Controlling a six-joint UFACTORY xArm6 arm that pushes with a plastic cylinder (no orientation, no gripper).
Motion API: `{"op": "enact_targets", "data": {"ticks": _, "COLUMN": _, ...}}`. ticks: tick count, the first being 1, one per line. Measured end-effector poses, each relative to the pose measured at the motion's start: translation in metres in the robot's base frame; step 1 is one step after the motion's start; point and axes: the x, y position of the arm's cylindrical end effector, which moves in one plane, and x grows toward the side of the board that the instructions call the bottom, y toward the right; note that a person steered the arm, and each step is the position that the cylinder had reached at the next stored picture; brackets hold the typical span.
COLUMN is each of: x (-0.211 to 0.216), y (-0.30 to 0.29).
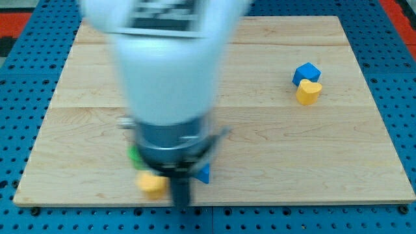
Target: Move green star horizontally left to blue cube
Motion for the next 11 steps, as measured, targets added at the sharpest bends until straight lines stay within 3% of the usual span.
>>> {"op": "enact_targets", "data": {"ticks": 2, "x": -0.022, "y": -0.021}}
{"op": "enact_targets", "data": {"ticks": 4, "x": -0.025, "y": 0.089}}
{"op": "enact_targets", "data": {"ticks": 5, "x": -0.114, "y": 0.094}}
{"op": "enact_targets", "data": {"ticks": 6, "x": -0.142, "y": 0.049}}
{"op": "enact_targets", "data": {"ticks": 7, "x": -0.156, "y": 0.047}}
{"op": "enact_targets", "data": {"ticks": 8, "x": -0.208, "y": 0.001}}
{"op": "enact_targets", "data": {"ticks": 9, "x": -0.216, "y": 0.02}}
{"op": "enact_targets", "data": {"ticks": 11, "x": -0.203, "y": -0.033}}
